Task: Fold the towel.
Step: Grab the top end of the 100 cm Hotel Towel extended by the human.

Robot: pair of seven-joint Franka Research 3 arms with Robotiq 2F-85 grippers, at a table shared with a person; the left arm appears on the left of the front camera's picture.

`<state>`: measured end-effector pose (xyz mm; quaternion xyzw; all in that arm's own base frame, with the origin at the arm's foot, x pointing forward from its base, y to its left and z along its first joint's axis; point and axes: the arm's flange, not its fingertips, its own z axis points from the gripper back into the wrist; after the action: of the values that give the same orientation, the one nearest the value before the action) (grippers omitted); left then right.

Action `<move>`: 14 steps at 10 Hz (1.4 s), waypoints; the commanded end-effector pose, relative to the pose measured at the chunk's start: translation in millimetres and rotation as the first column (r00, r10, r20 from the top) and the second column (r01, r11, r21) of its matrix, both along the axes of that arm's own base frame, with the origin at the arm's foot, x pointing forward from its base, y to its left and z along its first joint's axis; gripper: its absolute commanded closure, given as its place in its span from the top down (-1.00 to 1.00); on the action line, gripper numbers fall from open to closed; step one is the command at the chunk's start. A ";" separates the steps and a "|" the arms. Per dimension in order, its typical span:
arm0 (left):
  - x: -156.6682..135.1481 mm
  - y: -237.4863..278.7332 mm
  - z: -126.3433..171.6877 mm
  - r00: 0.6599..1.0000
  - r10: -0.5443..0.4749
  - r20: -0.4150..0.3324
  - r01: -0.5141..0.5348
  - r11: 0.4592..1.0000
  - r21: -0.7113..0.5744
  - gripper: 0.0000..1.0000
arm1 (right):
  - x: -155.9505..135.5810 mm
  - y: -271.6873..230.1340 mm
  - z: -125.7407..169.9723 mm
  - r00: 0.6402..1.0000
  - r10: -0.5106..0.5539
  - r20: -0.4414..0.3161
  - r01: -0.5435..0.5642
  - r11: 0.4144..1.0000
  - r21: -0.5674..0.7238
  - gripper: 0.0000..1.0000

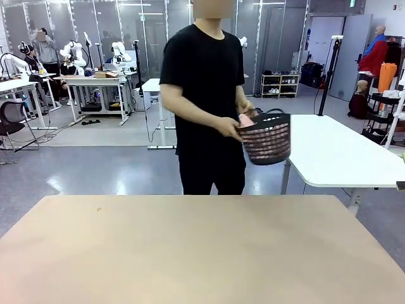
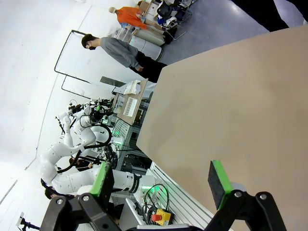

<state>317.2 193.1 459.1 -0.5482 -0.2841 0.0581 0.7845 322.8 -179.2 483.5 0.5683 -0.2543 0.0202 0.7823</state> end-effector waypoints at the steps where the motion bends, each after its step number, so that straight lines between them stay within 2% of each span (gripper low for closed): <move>1: -0.2 0.9 0.8 1.000 -0.011 0.010 0.011 1.000 -0.004 1.00 | 0.8 -0.2 0.5 1.000 0.003 0.011 -0.003 1.000 0.011 1.00; 14: -0.2 0.9 0.8 1.000 -0.011 0.010 0.011 1.000 -0.004 1.00 | 0.8 -0.2 0.5 1.000 0.003 0.011 -0.003 1.000 0.011 1.00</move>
<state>317.1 193.2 459.1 -0.5484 -0.2840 0.0581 0.7844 322.7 -179.2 483.5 0.5684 -0.2542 0.0203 0.7822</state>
